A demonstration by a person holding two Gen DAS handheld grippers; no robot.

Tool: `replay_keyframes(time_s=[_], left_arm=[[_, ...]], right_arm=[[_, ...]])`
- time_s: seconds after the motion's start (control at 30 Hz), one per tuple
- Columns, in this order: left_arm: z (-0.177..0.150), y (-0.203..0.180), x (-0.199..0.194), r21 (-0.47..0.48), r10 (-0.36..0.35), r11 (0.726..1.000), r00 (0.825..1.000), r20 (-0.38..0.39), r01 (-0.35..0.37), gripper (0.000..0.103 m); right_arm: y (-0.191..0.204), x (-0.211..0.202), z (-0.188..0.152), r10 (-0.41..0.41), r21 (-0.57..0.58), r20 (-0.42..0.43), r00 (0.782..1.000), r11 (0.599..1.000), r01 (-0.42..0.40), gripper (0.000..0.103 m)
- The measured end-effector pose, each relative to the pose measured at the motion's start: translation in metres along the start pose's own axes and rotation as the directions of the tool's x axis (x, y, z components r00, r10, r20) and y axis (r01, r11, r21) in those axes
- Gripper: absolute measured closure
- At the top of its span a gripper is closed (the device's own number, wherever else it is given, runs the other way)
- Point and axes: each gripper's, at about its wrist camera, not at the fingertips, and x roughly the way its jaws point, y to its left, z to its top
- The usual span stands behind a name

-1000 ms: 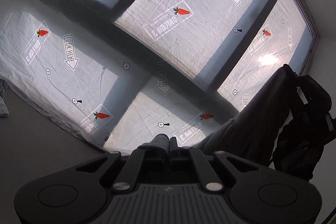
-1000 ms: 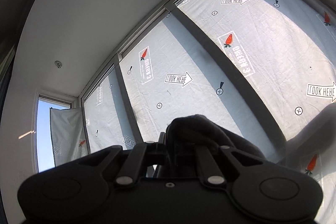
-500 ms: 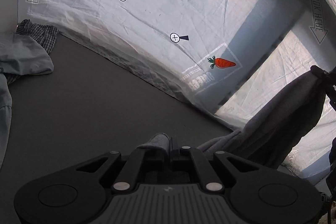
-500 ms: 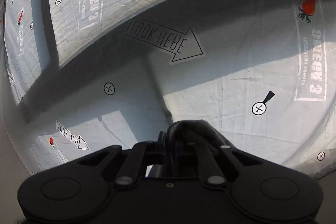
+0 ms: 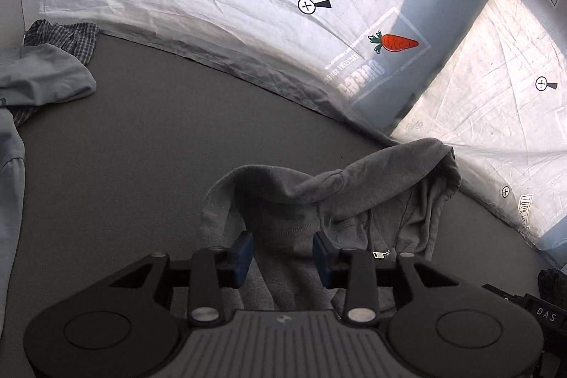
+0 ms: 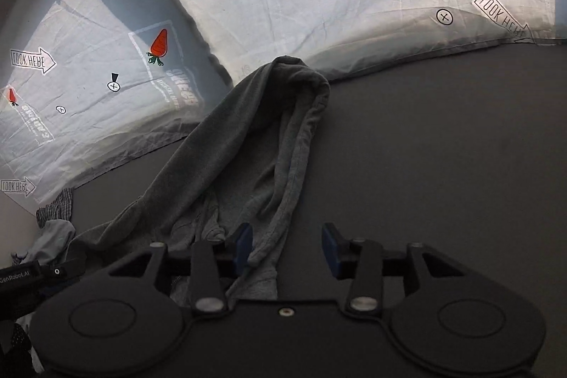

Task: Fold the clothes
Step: 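Lower the grey hoodie onto the open table with both grippers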

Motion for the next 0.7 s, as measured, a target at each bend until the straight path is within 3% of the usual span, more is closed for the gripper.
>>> replay_keyframes(time_s=[0.2, 0.4, 0.47, 0.57, 0.7], left_arm=[[-0.072, -0.002, -0.054, 0.040, 0.020, 0.999, 0.997, -0.080, -0.017, 0.058], [-0.150, -0.006, -0.094, 0.095, 0.045, 0.995, 0.983, -0.175, -0.029, 0.058], [-0.169, -0.006, -0.102, 0.129, 0.062, 0.991, 0.979, -0.193, -0.037, 0.057], [-0.183, 0.003, -0.112, 0.135, 0.068, 0.990, 0.977, -0.204, -0.041, 0.056], [-0.196, 0.020, -0.120, 0.120, 0.041, 0.993, 0.980, -0.194, -0.018, 0.043]], right_arm=[[-0.012, -0.065, -0.072, 0.050, 0.049, -0.024, 0.998, 0.998, -0.048, 0.062], [-0.002, -0.108, -0.124, 0.128, 0.007, -0.067, 0.990, 0.992, -0.127, 0.068], [0.000, -0.117, -0.135, 0.097, -0.009, -0.065, 0.993, 0.995, -0.098, 0.067], [-0.008, -0.128, -0.149, -0.013, 0.013, -0.027, 1.000, 1.000, 0.014, 0.067], [-0.029, -0.138, -0.162, -0.169, 0.036, 0.011, 0.985, 0.985, 0.169, 0.062]])
